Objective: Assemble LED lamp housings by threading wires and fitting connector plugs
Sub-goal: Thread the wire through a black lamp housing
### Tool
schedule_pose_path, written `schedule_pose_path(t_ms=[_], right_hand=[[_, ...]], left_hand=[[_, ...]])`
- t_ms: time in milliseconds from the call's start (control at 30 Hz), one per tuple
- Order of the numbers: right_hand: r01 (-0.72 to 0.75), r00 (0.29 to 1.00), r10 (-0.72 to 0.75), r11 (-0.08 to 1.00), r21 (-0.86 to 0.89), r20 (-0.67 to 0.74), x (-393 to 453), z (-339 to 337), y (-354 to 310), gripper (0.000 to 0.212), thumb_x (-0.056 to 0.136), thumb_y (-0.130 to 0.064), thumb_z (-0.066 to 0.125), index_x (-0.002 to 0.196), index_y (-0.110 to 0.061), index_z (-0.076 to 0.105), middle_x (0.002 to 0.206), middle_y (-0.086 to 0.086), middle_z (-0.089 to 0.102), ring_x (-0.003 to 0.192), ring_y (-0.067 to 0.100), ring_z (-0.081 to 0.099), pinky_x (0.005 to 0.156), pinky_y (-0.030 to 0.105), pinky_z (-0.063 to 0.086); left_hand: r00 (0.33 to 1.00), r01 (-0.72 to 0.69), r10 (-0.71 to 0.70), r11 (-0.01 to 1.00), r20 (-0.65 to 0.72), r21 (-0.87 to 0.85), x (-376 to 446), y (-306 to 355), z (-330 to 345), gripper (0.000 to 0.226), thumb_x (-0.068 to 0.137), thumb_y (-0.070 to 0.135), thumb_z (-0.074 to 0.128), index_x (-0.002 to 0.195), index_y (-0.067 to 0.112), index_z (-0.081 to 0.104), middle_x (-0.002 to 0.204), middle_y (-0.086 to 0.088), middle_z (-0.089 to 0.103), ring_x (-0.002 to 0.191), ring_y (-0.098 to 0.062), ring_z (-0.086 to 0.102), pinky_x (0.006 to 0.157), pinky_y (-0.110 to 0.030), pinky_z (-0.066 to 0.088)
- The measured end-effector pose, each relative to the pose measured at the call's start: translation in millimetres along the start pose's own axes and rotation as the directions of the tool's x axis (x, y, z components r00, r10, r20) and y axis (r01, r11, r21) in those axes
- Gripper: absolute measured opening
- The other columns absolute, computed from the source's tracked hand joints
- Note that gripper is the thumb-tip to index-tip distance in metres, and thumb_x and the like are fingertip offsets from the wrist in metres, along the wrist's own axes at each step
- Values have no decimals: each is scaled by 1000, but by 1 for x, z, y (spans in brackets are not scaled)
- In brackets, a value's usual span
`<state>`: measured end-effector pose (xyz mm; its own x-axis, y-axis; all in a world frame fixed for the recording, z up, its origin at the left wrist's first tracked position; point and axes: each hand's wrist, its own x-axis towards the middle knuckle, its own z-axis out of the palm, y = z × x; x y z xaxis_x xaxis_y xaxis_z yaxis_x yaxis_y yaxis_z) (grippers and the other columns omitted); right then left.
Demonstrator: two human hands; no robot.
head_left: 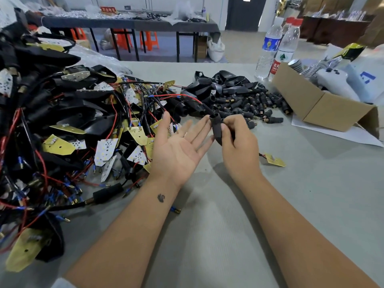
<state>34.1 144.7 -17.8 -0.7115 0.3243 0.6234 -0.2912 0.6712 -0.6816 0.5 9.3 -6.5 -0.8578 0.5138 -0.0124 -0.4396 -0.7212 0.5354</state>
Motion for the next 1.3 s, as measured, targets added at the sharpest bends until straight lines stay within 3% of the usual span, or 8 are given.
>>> schedule_pose_path(t_ms=[67, 233, 400, 567, 700, 867, 1100, 1300], right_hand=[[26, 998, -22, 998, 59, -60, 1, 0, -1, 17, 97, -6, 49, 94, -23, 50, 86, -2, 60, 81, 16, 55, 73, 27, 45], [-43, 977, 84, 978, 206, -194, 4, -1, -2, 19, 98, -5, 47, 98, -22, 55, 93, -1, 62, 88, 15, 58, 81, 22, 46], [21, 999, -20, 1000, 12, -49, 2, -4, 0, 24, 89, 5, 55, 102, -7, 71, 97, 3, 63, 91, 8, 53, 83, 7, 38], [160, 981, -145, 981, -114, 126, -1, 0, -6, 21, 84, 0, 67, 102, -8, 76, 93, 6, 64, 92, 24, 58, 83, 33, 44], [136, 986, -105, 956, -259, 128, 2, -4, -3, 22, 82, -15, 71, 103, -18, 74, 98, 4, 64, 97, 27, 57, 87, 45, 42], [-113, 989, 131, 970, -217, 69, 7, -14, 3, 29, 82, -17, 53, 107, -24, 67, 101, -7, 57, 103, 20, 54, 95, 45, 43], [-286, 904, 310, 950, -124, 296, 6, -15, 12, 42, 80, -18, 57, 121, -27, 55, 106, -8, 51, 99, 14, 51, 91, 35, 45], [-136, 900, 209, 968, -210, 382, 4, -8, 19, 32, 87, -14, 65, 115, -27, 55, 89, -13, 58, 82, 4, 54, 70, 21, 40]], left_hand=[[999, 38, -38, 999, 10, 2, 0, 0, -1, 82, 81, 58, 57, 142, 6, 37, 127, -16, 65, 117, -26, 63, 102, -46, 49], [998, 53, -47, 990, -44, 128, 5, -2, -2, 101, 75, 58, 61, 152, 7, 21, 129, -15, 64, 124, -25, 59, 108, -47, 42], [997, 63, -74, 873, 3, 484, 10, -9, -3, 39, 87, 48, 58, 121, 30, 59, 126, 0, 67, 119, -25, 62, 108, -40, 41], [997, -39, 67, 822, -27, 568, 15, -12, -4, 29, 104, 37, 36, 121, 33, 60, 126, 0, 67, 114, -19, 65, 101, -38, 49], [974, -147, 218, 808, -58, 571, 12, -8, -4, 32, 105, 35, 34, 115, 28, 63, 117, -4, 71, 107, -21, 68, 85, -33, 57], [917, -330, 398, 757, 2, 564, 6, -2, 7, 30, 104, 35, 37, 112, 26, 64, 112, -4, 73, 107, -24, 68, 92, -41, 56], [860, -399, 506, 750, -67, 528, -1, 15, 15, 30, 105, 33, 37, 103, 23, 65, 116, -8, 70, 111, -22, 67, 98, -46, 52], [809, -350, 519, 803, -276, 482, 4, 22, 1, 34, 106, 32, 35, 98, 13, 62, 105, -11, 69, 104, -25, 69, 92, -45, 56]])
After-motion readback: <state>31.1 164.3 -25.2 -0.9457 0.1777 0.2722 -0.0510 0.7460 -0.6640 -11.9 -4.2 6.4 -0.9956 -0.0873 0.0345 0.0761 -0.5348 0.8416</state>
